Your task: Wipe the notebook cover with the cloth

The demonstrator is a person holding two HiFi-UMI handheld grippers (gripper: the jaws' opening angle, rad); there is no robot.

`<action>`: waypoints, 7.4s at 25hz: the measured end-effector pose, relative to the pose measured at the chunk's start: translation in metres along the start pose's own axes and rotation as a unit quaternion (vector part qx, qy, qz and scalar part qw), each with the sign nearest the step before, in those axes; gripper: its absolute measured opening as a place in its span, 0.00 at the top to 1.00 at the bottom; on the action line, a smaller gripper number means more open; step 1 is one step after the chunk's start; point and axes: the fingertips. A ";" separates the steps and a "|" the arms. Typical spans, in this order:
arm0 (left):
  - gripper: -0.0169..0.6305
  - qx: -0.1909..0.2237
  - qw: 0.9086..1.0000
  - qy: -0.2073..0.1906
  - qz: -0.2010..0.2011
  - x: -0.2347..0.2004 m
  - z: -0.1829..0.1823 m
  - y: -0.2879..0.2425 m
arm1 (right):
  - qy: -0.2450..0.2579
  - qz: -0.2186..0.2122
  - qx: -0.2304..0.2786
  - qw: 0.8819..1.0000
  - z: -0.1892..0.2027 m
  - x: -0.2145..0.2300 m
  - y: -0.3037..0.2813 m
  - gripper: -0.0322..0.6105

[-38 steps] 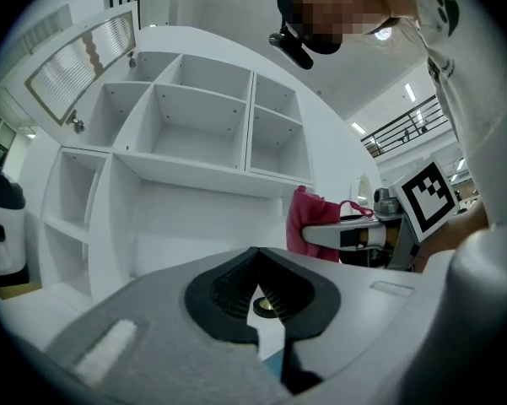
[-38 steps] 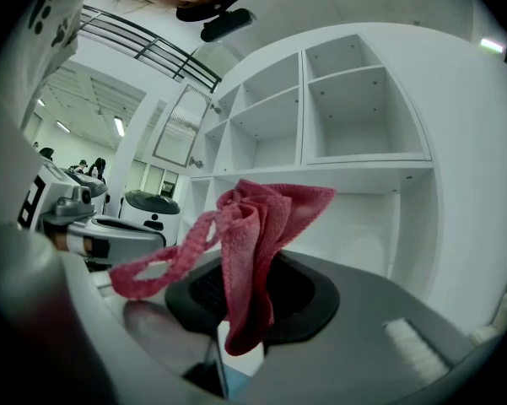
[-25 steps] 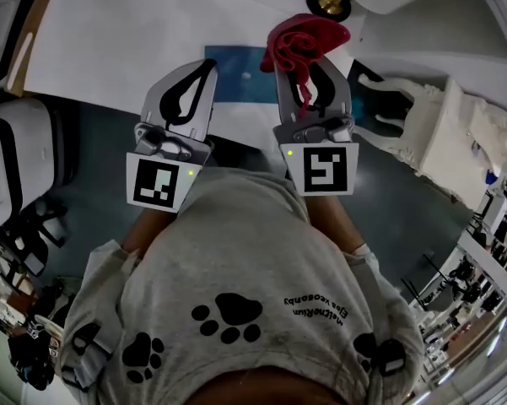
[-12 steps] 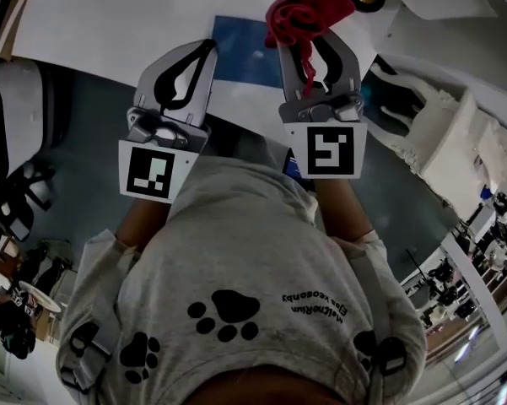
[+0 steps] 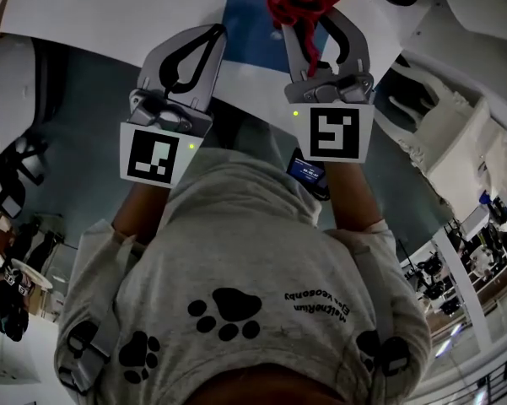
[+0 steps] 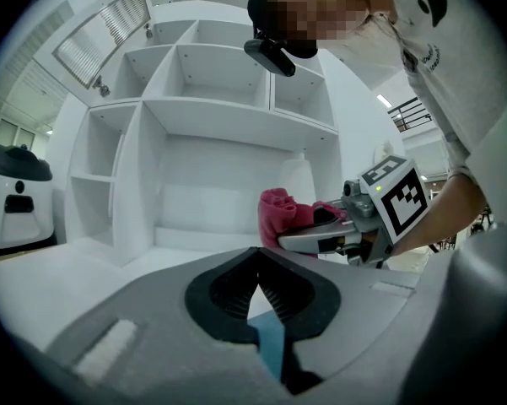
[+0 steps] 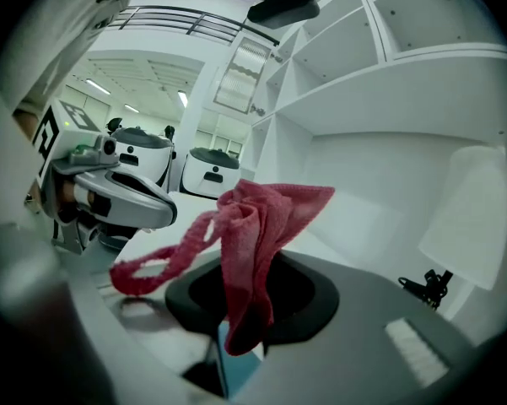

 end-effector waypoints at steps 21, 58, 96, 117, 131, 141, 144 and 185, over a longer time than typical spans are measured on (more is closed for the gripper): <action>0.97 -0.094 0.995 0.032 0.005 -0.001 0.095 0.014 | 0.069 -0.162 -0.152 0.973 0.085 -0.051 -0.048 0.84; 0.96 -0.301 0.953 0.033 0.029 0.018 0.182 0.038 | 0.214 -0.311 -0.422 0.825 0.158 -0.063 -0.054 0.84; 0.96 -0.313 0.949 0.013 0.023 0.016 0.181 0.033 | 0.121 -0.210 -0.351 0.905 0.139 -0.021 0.018 0.84; 0.96 -0.315 0.949 0.017 0.022 0.016 0.180 0.033 | 0.180 -0.319 -0.371 0.853 0.139 -0.129 -0.048 0.84; 0.96 -0.313 0.949 0.014 0.024 0.015 0.179 0.034 | 0.147 -0.298 -0.418 0.846 0.171 -0.082 0.006 0.84; 0.96 -0.316 0.948 0.003 0.026 0.014 0.180 0.034 | 0.132 -0.261 -0.465 0.836 0.204 -0.039 0.060 0.84; 0.96 -0.318 0.948 0.001 0.026 0.013 0.181 0.033 | 0.130 -0.252 -0.476 0.833 0.211 -0.030 0.070 0.84; 0.96 -0.331 0.944 0.000 0.017 0.016 0.188 0.044 | 0.193 -0.343 -0.375 0.839 0.143 -0.160 -0.010 0.84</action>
Point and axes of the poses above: the fingertips, and each gripper's own axes: y backward along the fingers, x to its right, z out of its underside, and after that the axes turned 5 degrees about x, right-handed
